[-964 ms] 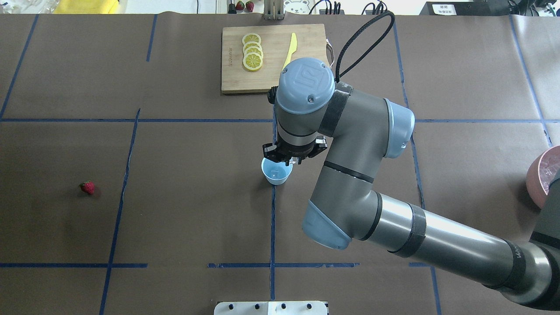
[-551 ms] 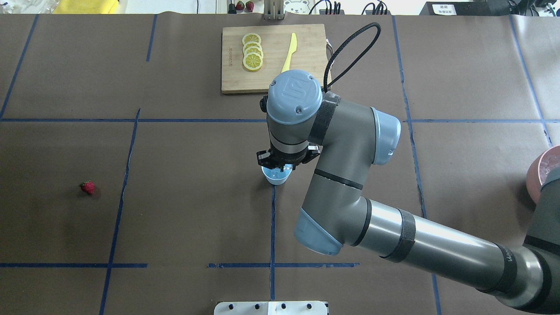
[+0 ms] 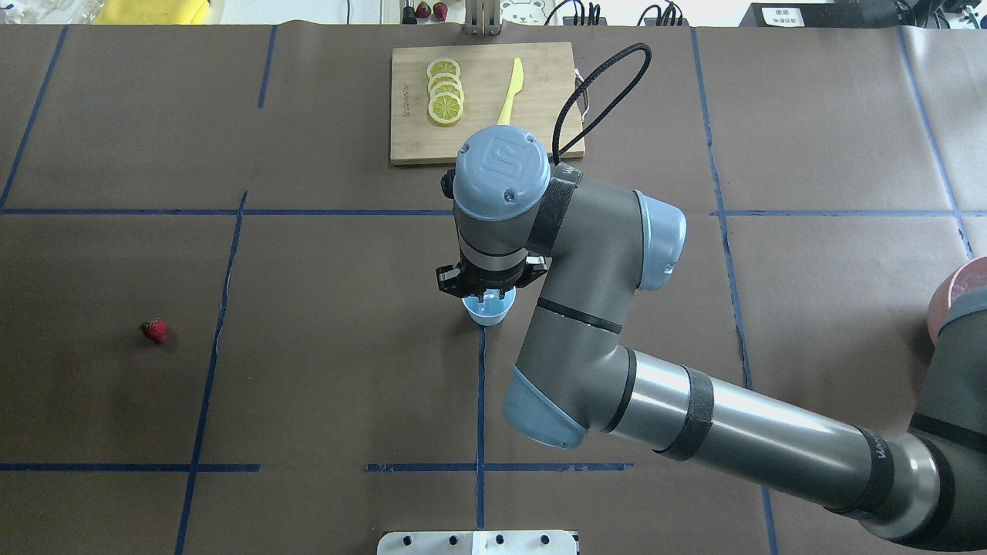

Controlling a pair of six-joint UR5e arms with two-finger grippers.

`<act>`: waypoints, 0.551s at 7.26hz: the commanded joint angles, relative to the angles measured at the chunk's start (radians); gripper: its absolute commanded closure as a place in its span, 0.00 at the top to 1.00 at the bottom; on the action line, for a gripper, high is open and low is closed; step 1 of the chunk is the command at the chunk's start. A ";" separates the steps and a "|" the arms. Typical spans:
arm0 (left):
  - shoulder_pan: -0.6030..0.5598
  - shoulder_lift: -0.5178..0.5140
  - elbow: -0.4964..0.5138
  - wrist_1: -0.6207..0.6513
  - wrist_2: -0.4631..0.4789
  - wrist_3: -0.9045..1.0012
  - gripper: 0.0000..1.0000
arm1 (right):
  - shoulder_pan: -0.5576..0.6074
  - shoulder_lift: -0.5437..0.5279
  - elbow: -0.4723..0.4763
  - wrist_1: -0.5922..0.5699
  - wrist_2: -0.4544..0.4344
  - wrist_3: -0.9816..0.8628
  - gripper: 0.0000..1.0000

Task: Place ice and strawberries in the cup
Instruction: 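Open the right gripper to drop the ice cube into the cup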

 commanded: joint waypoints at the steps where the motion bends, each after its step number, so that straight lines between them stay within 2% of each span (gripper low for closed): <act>1: 0.000 0.000 0.000 0.000 0.000 0.000 1.00 | -0.001 0.006 -0.004 0.002 0.000 0.002 0.21; 2: 0.000 -0.001 0.000 0.000 0.000 -0.002 1.00 | 0.000 0.005 -0.006 0.004 0.000 0.003 0.49; 3: 0.000 0.000 -0.002 0.000 0.000 -0.003 1.00 | 0.000 0.005 -0.004 0.004 -0.008 0.003 0.84; 4: 0.000 -0.001 -0.002 0.000 0.000 -0.005 1.00 | 0.000 0.006 -0.004 0.004 -0.028 0.006 1.00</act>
